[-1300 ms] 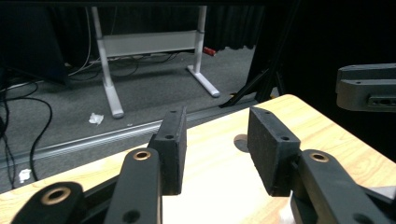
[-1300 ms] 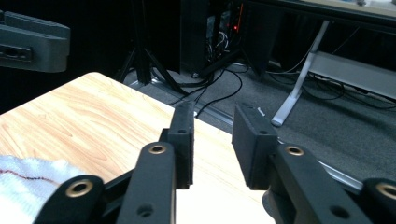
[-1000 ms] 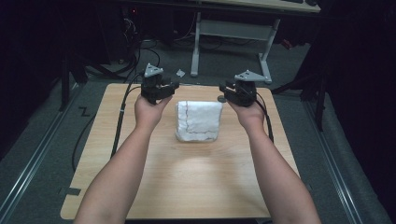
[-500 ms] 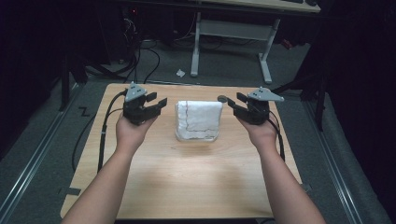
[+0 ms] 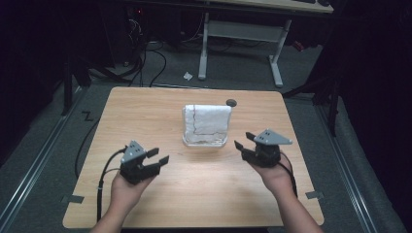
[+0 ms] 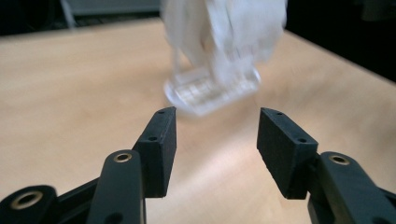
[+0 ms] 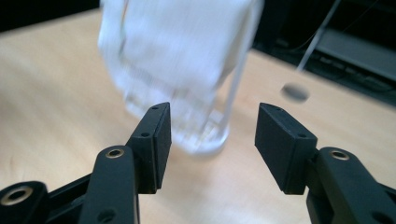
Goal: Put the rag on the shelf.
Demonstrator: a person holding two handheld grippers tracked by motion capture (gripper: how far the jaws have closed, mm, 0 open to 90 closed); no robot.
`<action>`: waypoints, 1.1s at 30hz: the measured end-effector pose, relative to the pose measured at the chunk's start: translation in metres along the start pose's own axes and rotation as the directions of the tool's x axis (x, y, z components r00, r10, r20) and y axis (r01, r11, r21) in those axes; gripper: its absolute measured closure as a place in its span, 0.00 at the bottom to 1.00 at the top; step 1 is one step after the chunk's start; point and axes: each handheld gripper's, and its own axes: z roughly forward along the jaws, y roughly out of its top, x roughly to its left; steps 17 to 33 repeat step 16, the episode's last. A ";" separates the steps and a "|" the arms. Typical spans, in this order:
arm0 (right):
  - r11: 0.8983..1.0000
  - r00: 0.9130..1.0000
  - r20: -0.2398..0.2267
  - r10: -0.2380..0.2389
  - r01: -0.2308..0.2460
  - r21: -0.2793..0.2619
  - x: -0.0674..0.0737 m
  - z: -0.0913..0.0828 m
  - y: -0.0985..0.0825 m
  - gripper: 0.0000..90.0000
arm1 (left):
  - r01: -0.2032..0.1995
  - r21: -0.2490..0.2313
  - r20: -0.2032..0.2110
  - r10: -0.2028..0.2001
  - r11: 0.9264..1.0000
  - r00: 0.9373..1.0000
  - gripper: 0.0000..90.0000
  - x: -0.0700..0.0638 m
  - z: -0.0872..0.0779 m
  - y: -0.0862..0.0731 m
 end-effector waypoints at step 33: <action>0.994 0.997 0.004 0.078 -0.078 0.071 0.021 0.006 -0.090 0.52 | 0.004 0.142 0.042 -0.010 0.990 0.999 0.46 -0.022 0.030 -0.057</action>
